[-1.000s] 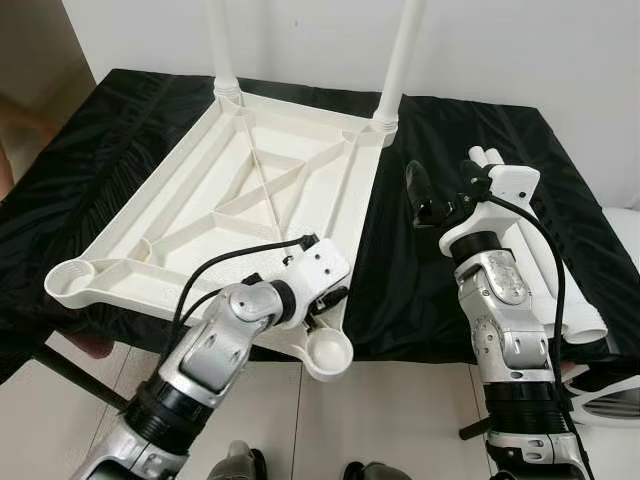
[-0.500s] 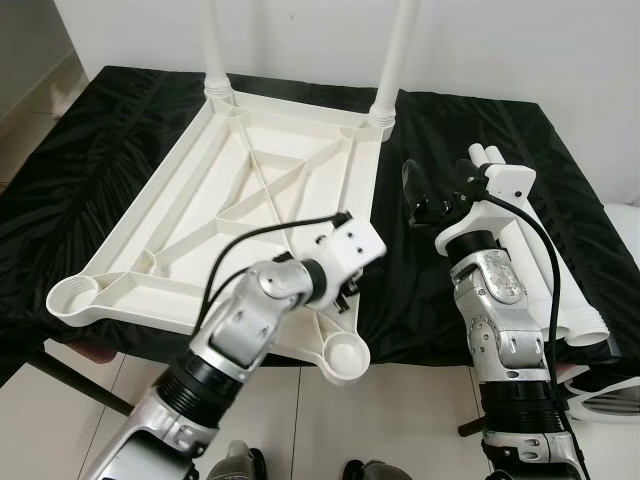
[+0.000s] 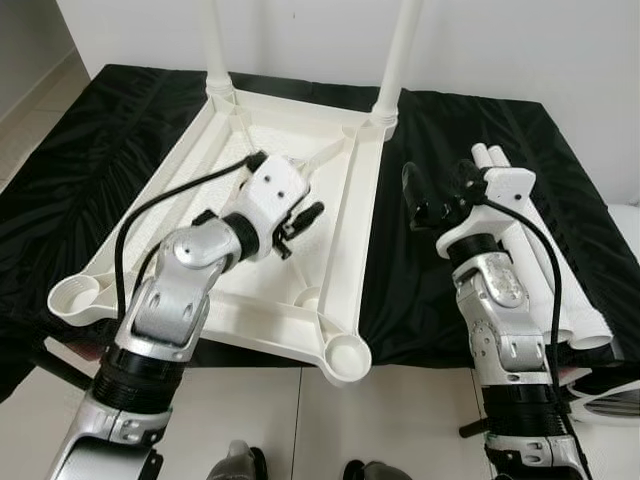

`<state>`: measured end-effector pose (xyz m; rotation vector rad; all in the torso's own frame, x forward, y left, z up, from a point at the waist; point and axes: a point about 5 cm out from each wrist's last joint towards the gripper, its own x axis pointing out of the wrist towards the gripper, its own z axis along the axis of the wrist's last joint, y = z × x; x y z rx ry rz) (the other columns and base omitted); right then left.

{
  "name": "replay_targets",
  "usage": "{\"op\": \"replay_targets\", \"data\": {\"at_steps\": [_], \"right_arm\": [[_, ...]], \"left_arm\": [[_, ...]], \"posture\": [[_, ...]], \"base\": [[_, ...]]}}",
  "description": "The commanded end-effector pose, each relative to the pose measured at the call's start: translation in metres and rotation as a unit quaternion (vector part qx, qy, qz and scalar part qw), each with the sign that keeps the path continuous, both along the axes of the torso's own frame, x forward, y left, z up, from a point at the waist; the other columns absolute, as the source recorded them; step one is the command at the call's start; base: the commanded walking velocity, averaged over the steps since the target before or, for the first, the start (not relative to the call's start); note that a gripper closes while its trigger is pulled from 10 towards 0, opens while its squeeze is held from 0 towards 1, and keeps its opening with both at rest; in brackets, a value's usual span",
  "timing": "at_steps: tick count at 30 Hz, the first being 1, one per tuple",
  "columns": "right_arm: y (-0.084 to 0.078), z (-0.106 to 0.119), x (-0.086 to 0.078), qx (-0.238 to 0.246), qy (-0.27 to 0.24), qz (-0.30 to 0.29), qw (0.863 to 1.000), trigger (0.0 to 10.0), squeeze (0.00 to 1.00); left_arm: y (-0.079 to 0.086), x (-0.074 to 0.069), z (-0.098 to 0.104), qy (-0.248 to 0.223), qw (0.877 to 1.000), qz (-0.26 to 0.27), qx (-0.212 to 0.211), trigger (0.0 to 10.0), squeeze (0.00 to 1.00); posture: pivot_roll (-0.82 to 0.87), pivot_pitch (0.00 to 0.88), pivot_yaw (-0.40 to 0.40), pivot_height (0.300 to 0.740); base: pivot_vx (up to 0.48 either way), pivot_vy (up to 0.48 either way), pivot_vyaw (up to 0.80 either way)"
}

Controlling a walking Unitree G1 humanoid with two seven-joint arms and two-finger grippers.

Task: Building children table

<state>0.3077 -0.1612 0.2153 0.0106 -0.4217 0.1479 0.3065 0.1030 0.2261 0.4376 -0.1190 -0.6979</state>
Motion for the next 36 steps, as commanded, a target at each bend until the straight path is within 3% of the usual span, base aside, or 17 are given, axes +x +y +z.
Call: {"op": "replay_targets", "data": {"at_steps": [1, 7, 14, 21, 26, 36], "right_arm": [[-0.002, -0.004, -0.004, -0.007, -0.006, -0.008, 1.0, 10.0, 0.0], [0.004, -0.016, -0.012, -0.01, -0.007, -0.003, 1.0, 10.0, 0.0], [0.005, -0.023, -0.014, -0.01, -0.005, -0.003, 1.0, 10.0, 0.0], [0.006, -0.024, -0.011, -0.01, -0.007, -0.004, 1.0, 10.0, 0.0], [0.004, -0.023, -0.006, -0.008, -0.012, -0.008, 1.0, 10.0, 0.0], [0.005, -0.033, -0.003, -0.018, -0.002, -0.004, 1.0, 10.0, 0.0]], "left_arm": [[0.008, 0.0, 0.002, -0.021, 0.999, 0.047, -0.011, 10.0, 0.0], [0.021, -0.006, -0.014, -0.004, 0.998, 0.062, -0.001, 10.0, 0.0], [0.028, -0.008, -0.024, 0.003, 0.994, 0.104, -0.029, 10.0, 0.0], [0.032, -0.006, -0.024, 0.001, 0.986, 0.15, -0.079, 10.0, 0.0], [0.039, -0.006, -0.028, 0.001, 0.972, 0.183, -0.146, 10.0, 0.0], [0.047, -0.008, -0.044, -0.011, 0.961, 0.221, -0.162, 10.0, 0.0]], "posture": [[-0.01, 0.104, -0.009, 0.74], [-0.01, 0.104, -0.016, 0.74], [-0.01, 0.102, -0.018, 0.74], [0.0, 0.097, -0.021, 0.74], [0.0, 0.091, -0.027, 0.74], [0.01, 0.082, -0.037, 0.74]], "base": [[0.0, 0.0, 0.0], [0.0, 0.0, 0.0], [0.0, 0.0, 0.0], [0.0, 0.0, 0.0], [0.0, 0.0, 0.0], [0.0, 0.0, 0.0]]}}
